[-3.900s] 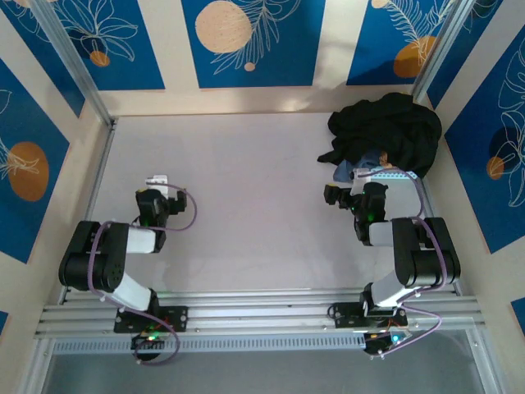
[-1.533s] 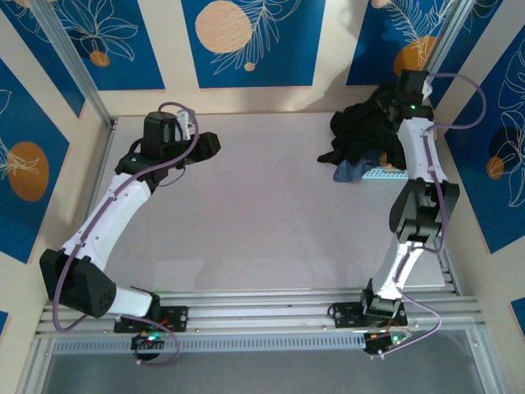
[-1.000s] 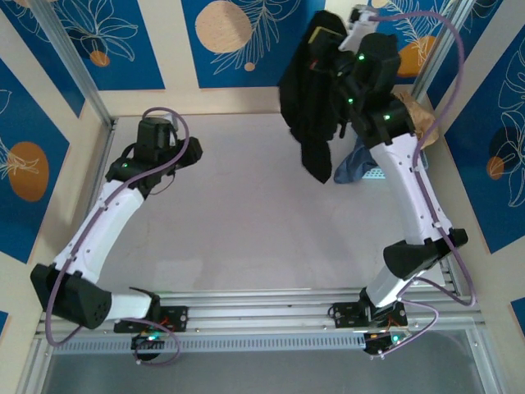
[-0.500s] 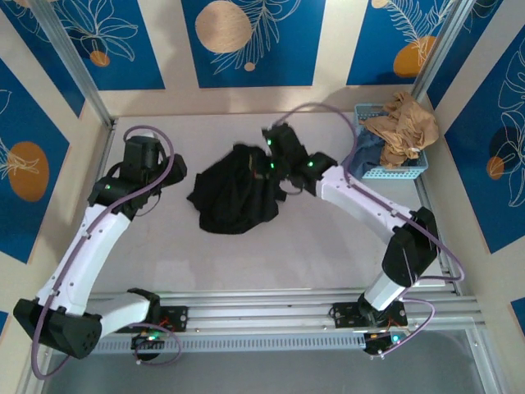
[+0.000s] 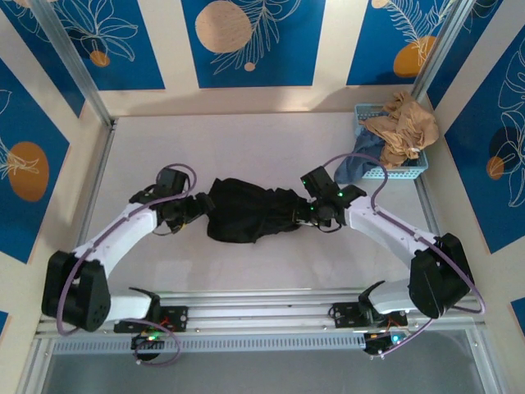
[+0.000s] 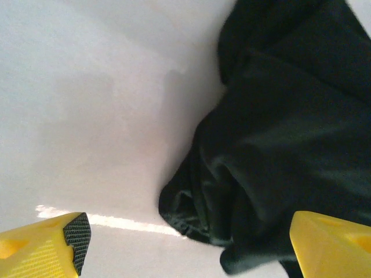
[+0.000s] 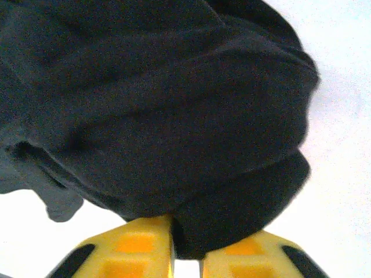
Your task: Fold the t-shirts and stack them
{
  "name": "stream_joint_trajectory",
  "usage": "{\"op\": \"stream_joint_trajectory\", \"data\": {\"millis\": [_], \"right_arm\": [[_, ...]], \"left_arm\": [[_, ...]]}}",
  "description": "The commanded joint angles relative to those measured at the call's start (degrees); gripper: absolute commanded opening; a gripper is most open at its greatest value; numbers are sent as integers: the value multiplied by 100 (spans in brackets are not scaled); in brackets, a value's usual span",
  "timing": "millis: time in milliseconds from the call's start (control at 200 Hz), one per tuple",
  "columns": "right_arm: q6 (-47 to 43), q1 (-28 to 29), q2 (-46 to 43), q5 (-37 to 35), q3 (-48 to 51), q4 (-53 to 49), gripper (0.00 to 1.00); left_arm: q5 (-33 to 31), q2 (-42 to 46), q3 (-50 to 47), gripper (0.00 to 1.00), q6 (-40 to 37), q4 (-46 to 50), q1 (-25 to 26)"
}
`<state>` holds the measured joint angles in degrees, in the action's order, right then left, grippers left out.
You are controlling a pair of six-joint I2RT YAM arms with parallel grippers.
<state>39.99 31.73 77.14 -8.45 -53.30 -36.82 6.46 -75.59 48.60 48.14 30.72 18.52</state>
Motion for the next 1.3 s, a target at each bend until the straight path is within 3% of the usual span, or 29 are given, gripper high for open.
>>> {"op": "stream_joint_trajectory", "data": {"millis": [0, 195, 340, 445, 525, 670, 740, 965, 1245, 1290], "right_arm": [[83, -120, -313, 318, 117, -349, 36], [410, -766, -748, 671, 267, -412, 57], [866, -1427, -1015, 1274, 538, -151, 62], [1293, -1653, -1001, 1651, 695, 233, 63], [1684, -1687, -874, 1806, 755, 481, 62], [2404, -1681, -548, 2008, 903, 1024, 49], [2568, -1687, -400, 1967, 923, 1180, 41], [2799, -1753, 66, 1969, 636, 1290, 0], [2562, -1774, 33, 1724, 276, 1095, 0], [2488, -1766, 61, 1750, 246, 1055, 0]], "left_arm": [[450, -315, 15, 90, 437, -1065, 35], [716, -1178, 141, 90, 564, -1841, 147], [694, -1574, 378, 89, 565, -2065, 305], [708, -1863, 564, 82, 564, -2143, 365], [701, -1989, 636, 67, 591, -2315, 377], [579, -1887, 842, 15, 585, -2286, 387], [511, -1714, 1006, 5, 486, -2046, 389], [448, -1176, 1643, 4, 187, -842, 393], [206, -988, 2019, 11, -176, 407, 396], [146, -967, 2004, 17, -227, 623, 391]]}}
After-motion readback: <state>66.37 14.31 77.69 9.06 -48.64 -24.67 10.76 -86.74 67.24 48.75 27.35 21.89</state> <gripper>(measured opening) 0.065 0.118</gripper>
